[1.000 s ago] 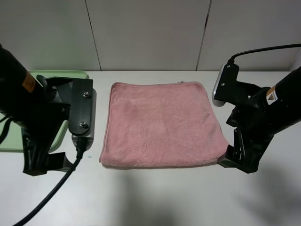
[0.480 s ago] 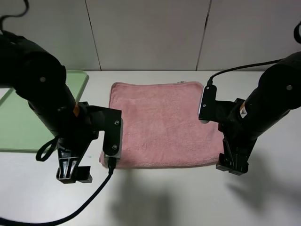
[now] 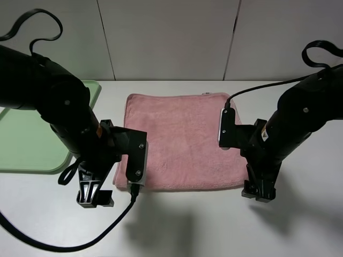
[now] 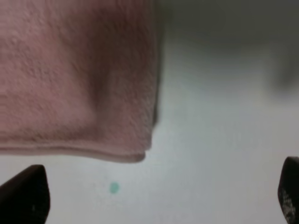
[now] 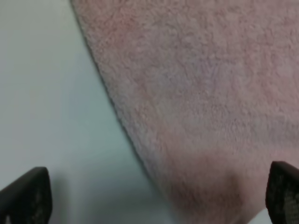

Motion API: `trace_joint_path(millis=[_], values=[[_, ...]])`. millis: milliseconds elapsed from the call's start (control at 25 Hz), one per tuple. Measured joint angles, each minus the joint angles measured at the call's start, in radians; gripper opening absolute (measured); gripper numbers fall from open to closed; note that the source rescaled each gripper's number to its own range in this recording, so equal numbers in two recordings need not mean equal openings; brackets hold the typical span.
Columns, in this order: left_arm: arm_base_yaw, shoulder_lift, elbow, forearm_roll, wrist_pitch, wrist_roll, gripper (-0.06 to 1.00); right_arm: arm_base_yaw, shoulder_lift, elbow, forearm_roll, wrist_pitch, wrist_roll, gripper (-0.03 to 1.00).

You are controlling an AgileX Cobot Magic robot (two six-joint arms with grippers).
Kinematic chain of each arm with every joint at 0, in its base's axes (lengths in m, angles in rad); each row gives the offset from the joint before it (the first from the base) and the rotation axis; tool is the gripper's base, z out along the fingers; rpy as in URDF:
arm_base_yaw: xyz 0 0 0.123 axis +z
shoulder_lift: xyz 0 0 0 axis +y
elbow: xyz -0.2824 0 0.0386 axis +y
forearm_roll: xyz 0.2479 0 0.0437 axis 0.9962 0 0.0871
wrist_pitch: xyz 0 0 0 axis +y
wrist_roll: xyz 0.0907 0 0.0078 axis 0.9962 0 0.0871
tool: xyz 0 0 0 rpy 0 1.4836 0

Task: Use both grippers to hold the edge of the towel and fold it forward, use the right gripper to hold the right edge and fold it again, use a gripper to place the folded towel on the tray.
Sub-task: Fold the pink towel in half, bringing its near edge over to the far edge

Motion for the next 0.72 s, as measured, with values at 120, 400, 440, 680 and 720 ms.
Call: trace_joint_path(millis=[120, 400, 440, 680, 720], values=[[0.000, 0.000, 0.000, 0.000, -0.018, 0.013, 0.98, 0.000, 0.039, -0.001, 0.000, -0.008, -0.050, 1.00], [0.000, 0.000, 0.000, 0.000, -0.041, 0.021, 0.98, 0.000, 0.124, -0.002, 0.000, -0.020, -0.129, 1.00], [0.000, 0.000, 0.000, 0.000, -0.046, 0.021, 0.98, 0.000, 0.134, -0.002, 0.000, -0.027, -0.134, 1.00], [0.000, 0.000, 0.000, 0.000, -0.095, 0.032, 0.98, 0.000, 0.162, -0.003, 0.000, -0.052, -0.145, 1.00], [0.000, 0.000, 0.000, 0.000, -0.103, 0.036, 0.98, 0.000, 0.165, -0.005, 0.001, -0.049, -0.146, 1.00]])
